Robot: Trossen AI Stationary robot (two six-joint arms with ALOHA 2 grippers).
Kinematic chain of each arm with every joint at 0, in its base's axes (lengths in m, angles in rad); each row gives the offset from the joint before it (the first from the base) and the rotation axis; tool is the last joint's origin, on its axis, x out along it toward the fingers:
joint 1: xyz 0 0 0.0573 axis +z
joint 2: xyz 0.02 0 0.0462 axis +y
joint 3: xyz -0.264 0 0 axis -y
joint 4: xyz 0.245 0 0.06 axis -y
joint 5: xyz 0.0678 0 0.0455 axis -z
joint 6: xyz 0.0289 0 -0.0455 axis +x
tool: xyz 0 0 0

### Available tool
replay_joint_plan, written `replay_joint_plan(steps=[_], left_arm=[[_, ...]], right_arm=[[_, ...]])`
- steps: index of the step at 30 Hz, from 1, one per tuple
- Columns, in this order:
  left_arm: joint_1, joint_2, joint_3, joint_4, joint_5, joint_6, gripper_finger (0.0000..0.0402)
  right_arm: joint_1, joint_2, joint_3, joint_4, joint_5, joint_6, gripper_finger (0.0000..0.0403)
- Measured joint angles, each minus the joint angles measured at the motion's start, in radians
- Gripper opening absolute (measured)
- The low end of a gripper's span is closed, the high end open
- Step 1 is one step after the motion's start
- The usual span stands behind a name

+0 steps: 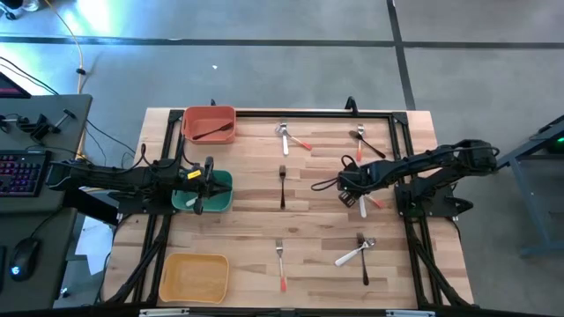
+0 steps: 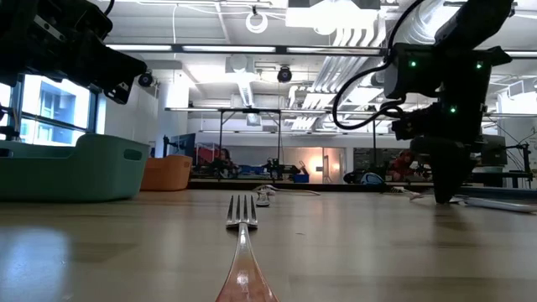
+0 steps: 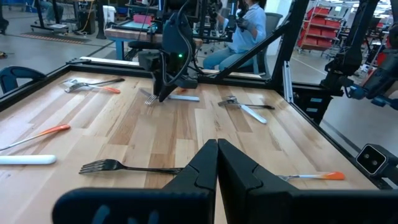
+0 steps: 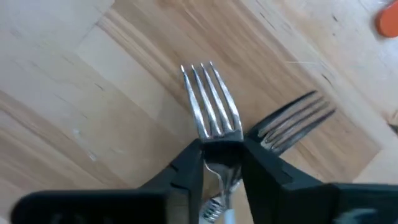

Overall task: Sort silverware by color (type)
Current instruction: Put the orange fork into the yellow bin

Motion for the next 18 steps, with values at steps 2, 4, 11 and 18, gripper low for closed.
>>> replay_joint_plan(steps=[2,4,11,18], left_arm=[[0.000,0.000,0.000,0.000,0.000,0.000,0.0001],[0.000,0.000,0.000,0.000,0.000,0.000,0.0001],[0.000,0.000,0.000,0.000,0.000,0.000,0.0001],[0.000,0.000,0.000,0.000,0.000,0.000,0.0000]], right_arm=[[0.001,0.001,0.003,0.003,-0.005,-0.005,0.0050],[0.000,0.002,0.008,-0.002,-0.005,-0.010,0.0029],[0.000,0.005,0.081,-0.077,0.008,-0.048,0.0005],[0.043,0.005,0.216,-0.183,0.023,-0.051,0.0000]])
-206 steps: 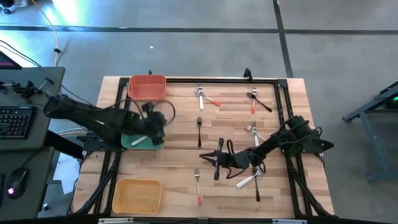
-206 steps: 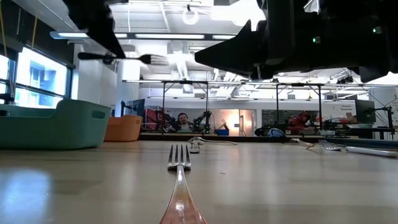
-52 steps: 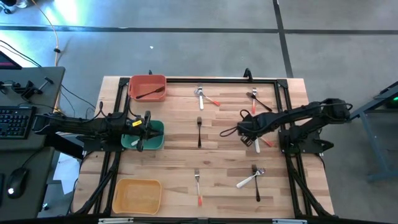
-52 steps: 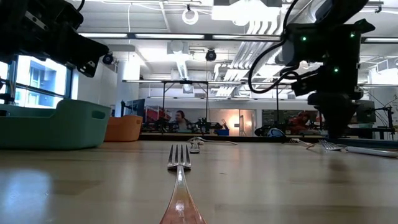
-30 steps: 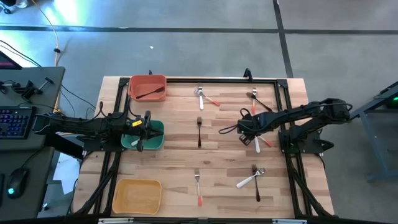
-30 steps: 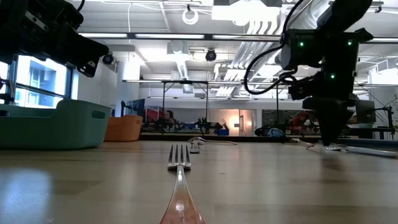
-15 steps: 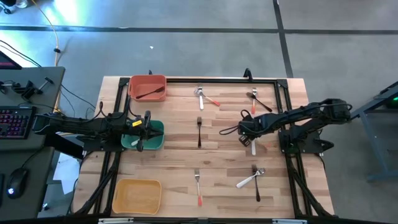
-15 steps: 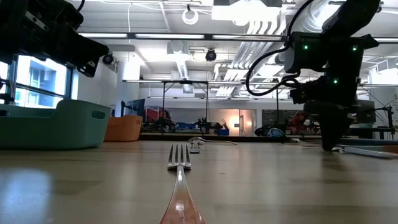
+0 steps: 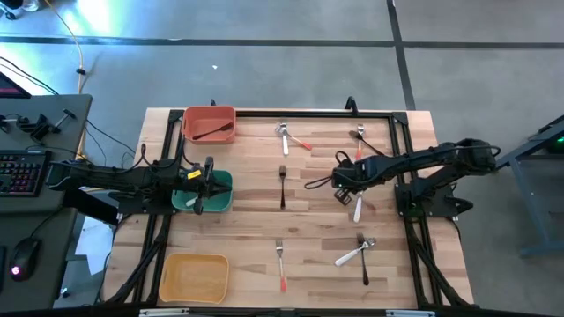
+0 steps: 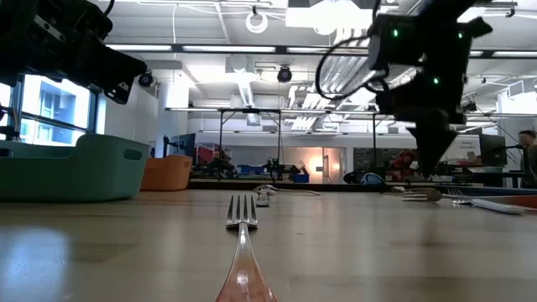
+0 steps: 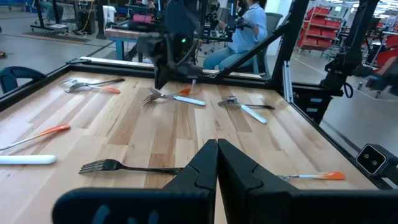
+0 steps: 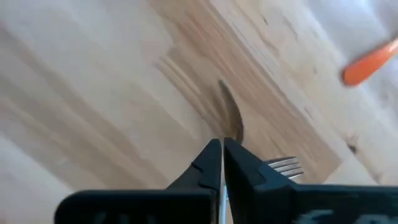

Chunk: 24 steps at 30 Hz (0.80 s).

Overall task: Sort silverware by color (type)
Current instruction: Put the orange fork into the yellow bin

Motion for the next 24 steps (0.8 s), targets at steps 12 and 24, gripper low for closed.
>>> replay_joint_plan(steps=[12,24], left_arm=[[0.000,0.000,0.000,0.000,0.000,-0.044,0.0000],[0.000,0.000,0.000,0.000,0.000,-0.053,0.0000]], right_arm=[[0.070,-0.001,0.047,-0.115,0.012,0.175,0.0032],[0.030,-0.001,-0.140,0.095,-0.014,0.167,0.0121]])
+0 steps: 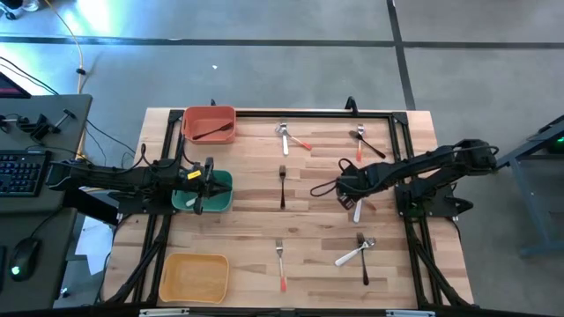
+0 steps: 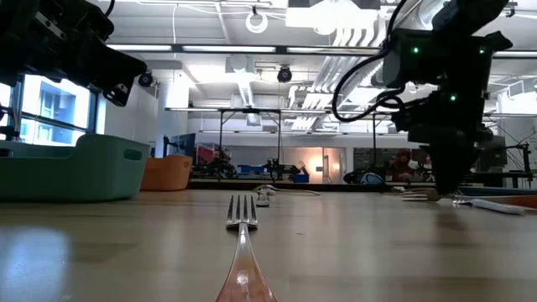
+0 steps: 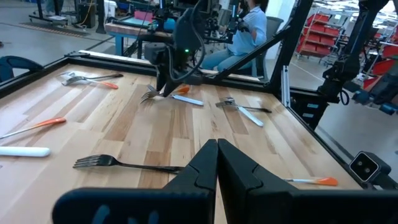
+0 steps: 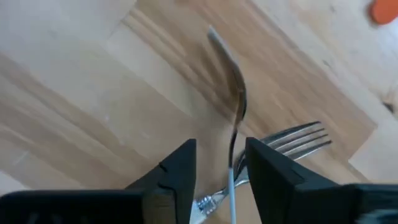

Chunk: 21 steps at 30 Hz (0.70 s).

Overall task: Sort silverware by color (type)
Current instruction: Put the orange fork into the yellow bin

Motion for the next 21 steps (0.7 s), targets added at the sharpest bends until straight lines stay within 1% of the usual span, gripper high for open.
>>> replay_joint_plan(steps=[4,8,11,15,21], left_arm=[[0.000,0.000,0.000,0.000,0.000,0.000,0.0000],[0.000,0.000,0.000,0.000,0.000,0.000,0.0000],[0.000,0.000,0.000,0.000,0.000,-0.001,0.0000],[0.000,0.000,0.000,-0.001,0.000,-0.001,0.0000],[0.000,0.000,0.000,-0.001,0.000,0.000,0.0000]], right_arm=[[-0.015,0.000,0.000,0.019,0.047,-0.001,0.0122],[-0.038,0.006,0.000,0.045,0.044,-0.027,0.0121],[-0.050,0.015,0.000,0.076,0.036,-0.048,0.0113],[-0.050,0.031,0.000,0.107,0.033,-0.078,0.0083],[-0.050,0.085,0.001,0.105,0.018,-0.089,0.0034]])
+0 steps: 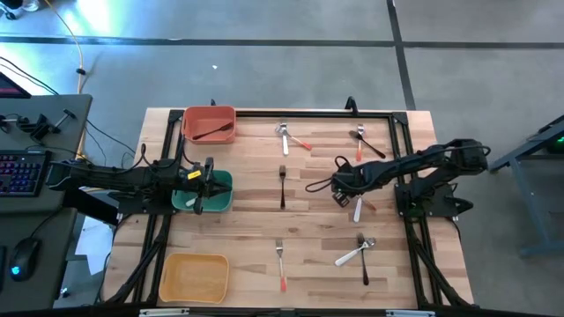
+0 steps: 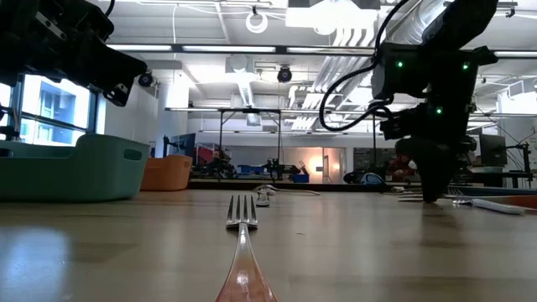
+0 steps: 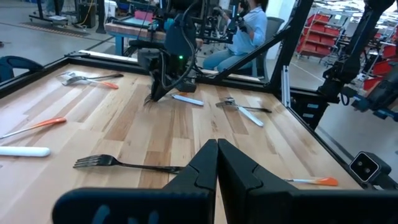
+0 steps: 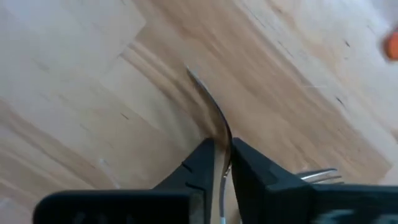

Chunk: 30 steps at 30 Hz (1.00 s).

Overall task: Sort silverware by color (type)
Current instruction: Put the orange fork into the yellow bin

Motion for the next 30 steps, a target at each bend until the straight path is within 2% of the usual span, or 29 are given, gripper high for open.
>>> replay_joint_plan(steps=[9,17,22,25,30], left_arm=[[0.000,0.000,0.000,0.000,-0.006,0.000,0.0000],[0.000,0.000,0.000,0.000,-0.006,0.001,0.0000],[0.000,0.000,0.000,0.000,-0.007,0.002,0.0000],[0.000,0.000,0.000,0.006,-0.016,0.002,0.0000],[0.000,0.001,0.000,0.047,-0.078,0.003,0.0000]], right_arm=[[0.004,0.008,0.002,0.009,0.007,-0.076,0.0002],[0.057,-0.102,0.034,0.001,0.041,-0.077,0.0000],[0.138,-0.188,0.078,0.044,0.172,-0.053,0.0000],[0.207,-0.224,0.079,0.146,0.303,-0.039,0.0000],[0.319,-0.205,0.079,0.368,0.528,-0.053,0.0000]])
